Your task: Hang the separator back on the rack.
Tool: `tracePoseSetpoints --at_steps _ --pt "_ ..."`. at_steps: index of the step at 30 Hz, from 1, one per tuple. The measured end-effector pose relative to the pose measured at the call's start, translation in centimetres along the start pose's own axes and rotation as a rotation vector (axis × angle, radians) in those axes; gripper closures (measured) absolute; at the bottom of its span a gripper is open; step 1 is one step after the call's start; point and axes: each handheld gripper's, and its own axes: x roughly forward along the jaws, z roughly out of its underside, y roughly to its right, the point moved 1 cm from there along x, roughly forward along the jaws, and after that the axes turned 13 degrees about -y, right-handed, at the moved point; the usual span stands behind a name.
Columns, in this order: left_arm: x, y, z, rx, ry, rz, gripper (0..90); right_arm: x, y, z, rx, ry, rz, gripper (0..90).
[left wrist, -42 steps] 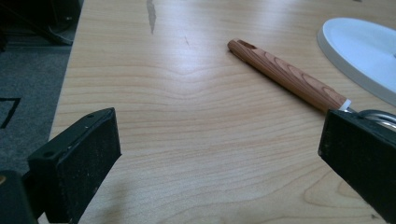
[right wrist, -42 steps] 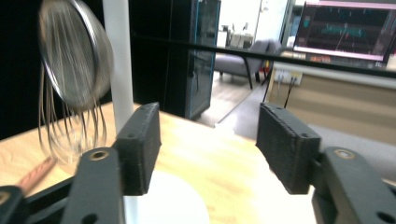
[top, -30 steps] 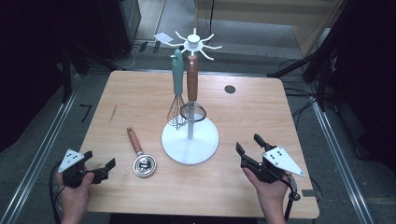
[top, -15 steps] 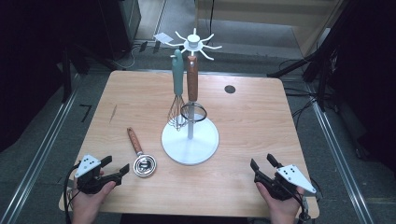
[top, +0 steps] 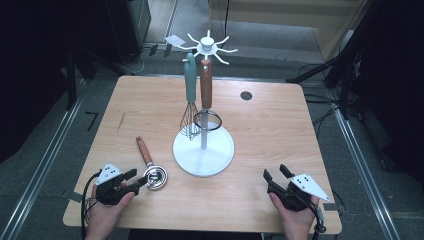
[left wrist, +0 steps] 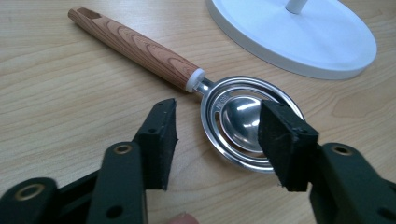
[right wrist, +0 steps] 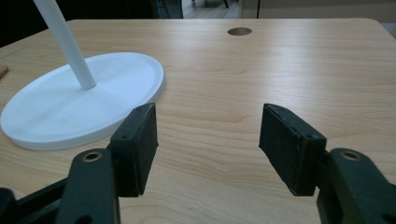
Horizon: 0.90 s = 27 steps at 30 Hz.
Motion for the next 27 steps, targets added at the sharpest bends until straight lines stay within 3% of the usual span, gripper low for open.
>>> tracePoseSetpoints --at_steps 2,5,9,10,11,18,21,27 --pt "0.2 -0.3 -0.2 -0.010 -0.008 0.013 56.5 0.2 0.0 0.0 -0.003 -0.005 -0.003 38.6" --pt "0.5 -0.5 -0.5 -0.018 -0.016 0.048 58.9 0.4 0.1 0.1 -0.005 -0.012 -0.003 38.7" --pt "1.2 -0.3 -0.7 -0.009 -0.040 0.042 64.9 0.7 0.0 0.1 -0.004 -0.017 -0.005 38.7" --pt "1.6 -0.1 -0.7 -0.006 -0.063 0.017 66.2 0.7 0.0 0.1 -0.005 -0.016 -0.005 38.7" --pt "1.6 -0.1 -0.7 -0.006 -0.063 0.017 67.1 0.7 0.0 0.1 -0.005 -0.016 -0.005 38.7" --pt "1.7 0.0 -0.7 -0.001 -0.095 0.035 71.9 0.9 0.2 0.3 0.007 -0.027 0.000 39.1" --pt "1.4 0.0 -0.6 0.007 -0.101 0.032 77.6 0.9 -0.4 0.3 -0.010 -0.024 -0.019 42.3" --pt "1.6 0.3 -0.3 0.021 -0.117 0.056 77.6 0.7 -1.2 0.3 -0.032 -0.017 -0.044 42.6"
